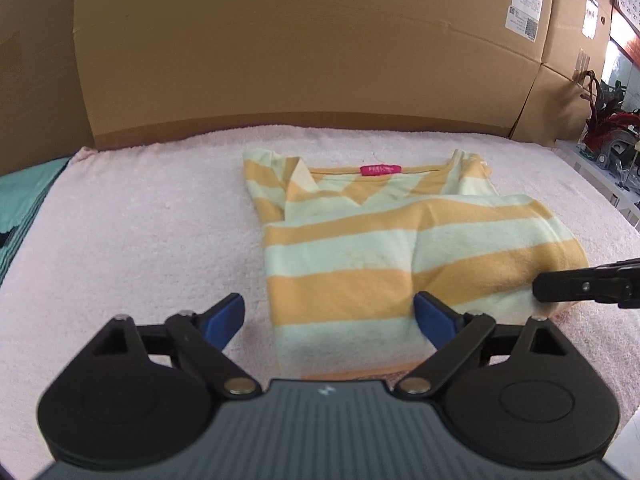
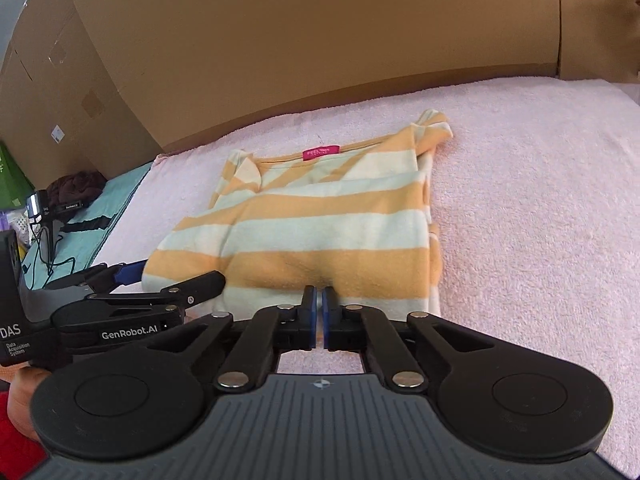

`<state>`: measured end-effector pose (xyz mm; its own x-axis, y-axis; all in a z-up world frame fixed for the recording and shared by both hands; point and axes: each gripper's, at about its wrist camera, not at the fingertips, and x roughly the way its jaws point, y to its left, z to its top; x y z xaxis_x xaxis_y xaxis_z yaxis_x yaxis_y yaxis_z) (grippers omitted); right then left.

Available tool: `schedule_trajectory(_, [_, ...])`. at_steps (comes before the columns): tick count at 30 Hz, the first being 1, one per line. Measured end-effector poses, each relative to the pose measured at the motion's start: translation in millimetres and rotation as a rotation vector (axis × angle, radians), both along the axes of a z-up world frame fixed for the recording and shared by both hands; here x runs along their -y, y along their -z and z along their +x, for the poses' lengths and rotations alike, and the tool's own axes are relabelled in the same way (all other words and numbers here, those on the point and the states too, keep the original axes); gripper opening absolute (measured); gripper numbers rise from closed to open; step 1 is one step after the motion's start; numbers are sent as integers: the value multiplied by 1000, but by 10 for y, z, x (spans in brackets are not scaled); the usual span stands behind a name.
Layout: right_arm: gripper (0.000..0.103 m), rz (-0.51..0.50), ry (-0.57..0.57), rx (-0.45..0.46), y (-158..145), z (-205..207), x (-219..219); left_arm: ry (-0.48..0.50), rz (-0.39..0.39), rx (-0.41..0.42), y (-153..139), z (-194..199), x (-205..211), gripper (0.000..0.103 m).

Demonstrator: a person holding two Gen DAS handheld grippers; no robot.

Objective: Fold clothes

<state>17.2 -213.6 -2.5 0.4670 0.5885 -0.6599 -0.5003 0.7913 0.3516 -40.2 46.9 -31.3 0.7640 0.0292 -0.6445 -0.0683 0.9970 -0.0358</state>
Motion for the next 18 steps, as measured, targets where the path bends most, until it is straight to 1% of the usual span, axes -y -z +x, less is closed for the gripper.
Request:
schedule_trajectory(2, [0,23,8,58,97,-36,-17,-11,33,4,12,29,55,98])
schedule_trajectory(4, [0,32,27,68,103,-65,-31,-19,31,-2,14,53,55,100])
schedule_trajectory(6, [0,71,46,32,101,-39,31,-15,26,-6,12,58,34,100])
schedule_trajectory(8, [0,125,58,-27,39,-18,129,-13,12,-13,-12,55,3,100])
schedule_trajectory(9, [9,145,58,-16,-36,-51,178,-9,8,-8,-54,32,-10,97])
schedule_trajectory(10, [9,117,71,47,-121,-123,190,-5,6,-1,-99,5,-22,94])
schedule_trajectory(12, [15,55,99,170,-280,-261,210,-5,48,44,-243,-123,8,91])
schedule_trajectory(13, [16,0,118,217,-309,-305,193,-9,84,66,-301,-184,33,90])
schedule_trajectory(14, [17,-36,120,245,-314,-331,166,3,100,79,-334,-240,60,90])
schedule_trajectory(16, [17,-60,93,253,-280,-345,116,33,125,103,-389,-351,113,90])
schedule_trajectory(18, [17,-62,83,237,-256,-323,112,85,98,109,-356,-338,164,90])
